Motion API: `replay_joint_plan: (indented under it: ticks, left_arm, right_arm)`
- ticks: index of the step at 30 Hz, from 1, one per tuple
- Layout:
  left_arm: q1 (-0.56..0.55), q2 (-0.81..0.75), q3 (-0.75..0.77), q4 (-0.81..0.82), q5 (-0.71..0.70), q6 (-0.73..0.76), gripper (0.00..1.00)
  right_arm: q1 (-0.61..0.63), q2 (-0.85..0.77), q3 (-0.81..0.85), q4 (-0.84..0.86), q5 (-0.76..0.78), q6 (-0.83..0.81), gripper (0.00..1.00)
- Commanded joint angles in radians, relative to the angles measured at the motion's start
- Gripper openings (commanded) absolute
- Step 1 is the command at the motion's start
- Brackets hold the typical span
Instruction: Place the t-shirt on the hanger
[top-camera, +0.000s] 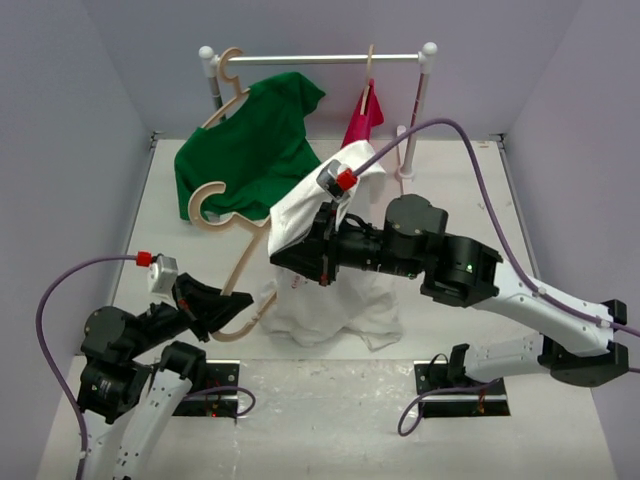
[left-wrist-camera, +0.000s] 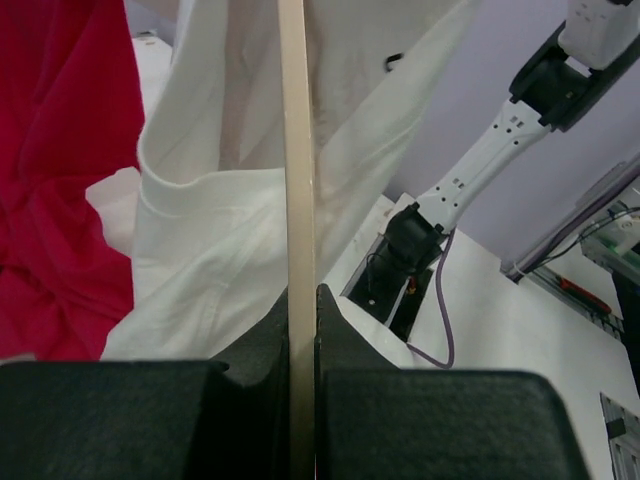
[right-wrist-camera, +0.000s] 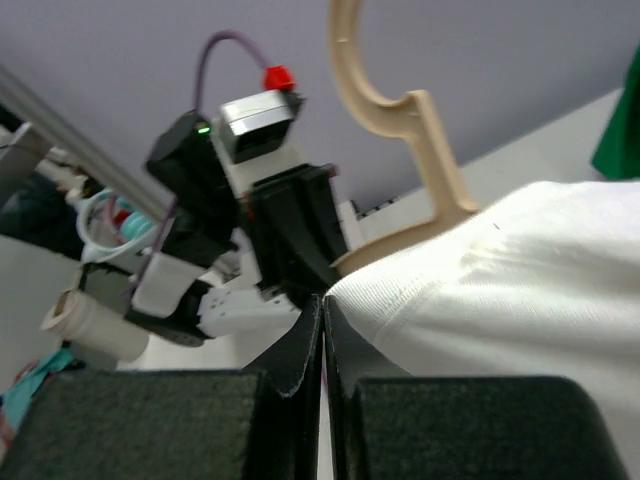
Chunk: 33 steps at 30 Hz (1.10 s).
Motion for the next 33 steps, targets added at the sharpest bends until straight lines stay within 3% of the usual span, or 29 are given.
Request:
replay_joint_plan:
  ticks: [1,3,7,13,20,24,27,30,33]
  left_arm:
    - [0.003,0.059,-0.066,0.311,0.139,-0.062,0.00]
    - [0.003,0.119,-0.066,0.339,0.182,-0.060,0.00]
    - [0.003,0.202,-0.047,0.372,0.232,-0.037,0.00]
    - [0.000,0.335,-0.075,0.606,0.257,-0.117,0.00]
    - [-0.109,0.451,-0.103,0.799,0.157,-0.149,0.00]
    - [-0.265,0.511,-0.106,0.837,0.033,-0.098,0.00]
    - [-0.313,0.545,-0.109,0.866,-0.023,-0.075,0.00]
    - [-0.318,0.555,-0.093,0.791,-0.066,-0.033,0.00]
    - [-0.318,0.535,-0.058,0.675,-0.129,0.022,0.00]
  right_arm:
    - [0.083,-0.048,0.020,-0.029,-0.159,-0.028,0.00]
    - [0.083,-0.110,-0.006,-0.055,-0.091,-0.032,0.00]
    - [0.074,-0.232,-0.068,-0.166,0.289,-0.031,0.00]
    - [-0.015,-0.253,-0.055,-0.327,0.508,-0.017,0.00]
    - [-0.119,-0.225,-0.062,-0.342,0.490,-0.032,0.00]
    - [-0.119,-0.129,-0.004,-0.305,0.221,-0.044,0.00]
    - [-0.107,-0.109,-0.018,-0.215,-0.009,-0.034,0.00]
    - [-0.110,-0.154,-0.040,-0.226,0.037,-0.034,0.01]
    - [-0.150,-0.243,-0.087,-0.264,0.181,-0.050,0.27]
